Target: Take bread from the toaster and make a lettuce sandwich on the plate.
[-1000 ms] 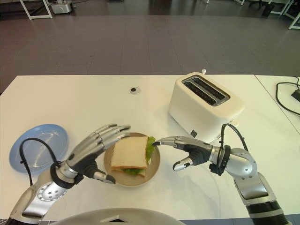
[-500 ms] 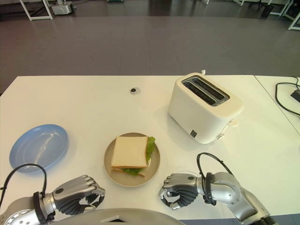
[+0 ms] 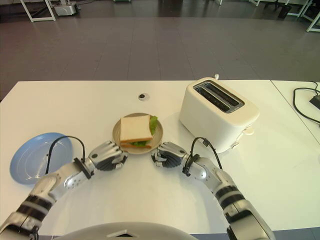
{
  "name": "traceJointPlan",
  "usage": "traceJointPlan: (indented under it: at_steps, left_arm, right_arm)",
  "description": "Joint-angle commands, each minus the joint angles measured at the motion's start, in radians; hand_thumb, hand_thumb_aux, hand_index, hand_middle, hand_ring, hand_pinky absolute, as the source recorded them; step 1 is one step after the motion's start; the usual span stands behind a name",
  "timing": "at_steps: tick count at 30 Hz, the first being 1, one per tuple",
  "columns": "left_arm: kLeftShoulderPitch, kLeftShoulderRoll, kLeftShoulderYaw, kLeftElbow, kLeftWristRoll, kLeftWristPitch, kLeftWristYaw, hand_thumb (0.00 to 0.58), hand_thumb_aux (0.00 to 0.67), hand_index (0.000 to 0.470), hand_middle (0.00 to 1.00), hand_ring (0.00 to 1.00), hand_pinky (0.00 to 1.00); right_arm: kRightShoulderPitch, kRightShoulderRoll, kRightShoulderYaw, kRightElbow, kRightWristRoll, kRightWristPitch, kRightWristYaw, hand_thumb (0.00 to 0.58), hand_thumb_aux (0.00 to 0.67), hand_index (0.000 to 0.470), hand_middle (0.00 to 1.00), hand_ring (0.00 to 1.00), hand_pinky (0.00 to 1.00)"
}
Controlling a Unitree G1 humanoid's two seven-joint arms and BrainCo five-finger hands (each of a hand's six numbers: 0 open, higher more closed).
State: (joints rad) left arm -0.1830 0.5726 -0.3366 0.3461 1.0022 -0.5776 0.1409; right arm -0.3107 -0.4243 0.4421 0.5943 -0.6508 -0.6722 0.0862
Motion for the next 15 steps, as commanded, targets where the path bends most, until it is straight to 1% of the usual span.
traceJointPlan:
  at_steps: [1,2,4,5,6,7,8,9,12,13,15]
  left_arm:
    - [-0.168,-0.037,-0.104,0.308,0.101,0.073,0.092,0.580,0.670,0.470,1.00,1.00,1.00]
    - [-0.194,-0.047,-0.123,0.339,0.101,0.079,0.112,0.580,0.670,0.470,1.00,1.00,1.00]
    - [-0.193,-0.046,-0.147,0.340,0.085,0.074,0.136,0.580,0.670,0.470,1.00,1.00,1.00]
    - [-0.176,-0.038,-0.151,0.315,0.068,0.067,0.138,0.577,0.625,0.439,0.87,0.87,0.87]
    - [-0.144,-0.023,-0.147,0.266,0.041,0.058,0.128,0.545,0.504,0.354,0.51,0.51,0.51]
    - [-0.110,-0.009,-0.140,0.211,0.011,0.048,0.114,0.503,0.426,0.299,0.11,0.11,0.11]
    - [-0.061,0.003,-0.127,0.135,-0.042,0.036,0.082,0.417,0.315,0.221,0.00,0.00,0.00]
    - [-0.003,0.017,-0.119,0.045,-0.092,0.032,0.043,0.000,0.000,0.000,0.00,0.00,0.00]
    - [0.211,0.032,-0.108,-0.248,-0.205,0.068,-0.060,0.000,0.000,0.000,0.00,0.00,0.00]
    - [0.279,0.022,-0.117,-0.323,-0.234,0.079,-0.086,0.000,0.000,0.000,0.00,0.00,0.00]
    - [0.388,-0.018,-0.158,-0.393,-0.277,0.087,-0.115,0.000,0.000,0.000,0.00,0.00,0.00]
  right_arm:
    - [-0.112,0.071,0.084,0.328,-0.112,0.143,-0.064,0.580,0.670,0.470,1.00,1.00,1.00]
    - [-0.134,0.076,0.088,0.354,-0.107,0.136,-0.091,0.580,0.670,0.470,1.00,1.00,1.00]
    - [-0.140,0.069,0.092,0.360,-0.087,0.089,-0.131,0.580,0.670,0.470,1.00,1.00,1.00]
    - [-0.136,0.061,0.096,0.353,-0.080,0.056,-0.147,0.580,0.670,0.470,1.00,1.00,1.00]
    - [-0.124,0.049,0.102,0.334,-0.073,0.017,-0.158,0.532,0.478,0.335,0.88,0.88,0.88]
    - [-0.108,0.034,0.111,0.310,-0.071,-0.018,-0.163,0.360,0.257,0.181,0.51,0.51,0.51]
    - [-0.081,0.016,0.114,0.278,-0.061,-0.050,-0.157,0.000,0.000,0.000,0.00,0.00,0.00]
    - [-0.044,-0.005,0.114,0.237,-0.042,-0.081,-0.140,0.000,0.000,0.000,0.00,0.00,0.00]
    - [0.099,-0.082,0.152,0.091,0.013,-0.199,-0.046,0.000,0.000,0.000,0.00,0.00,0.00]
    - [0.145,-0.100,0.170,0.046,0.028,-0.220,-0.012,0.000,0.000,0.000,0.00,0.00,0.00]
    - [0.218,-0.118,0.203,-0.015,0.067,-0.240,0.056,0.000,0.000,0.000,0.00,0.00,0.00]
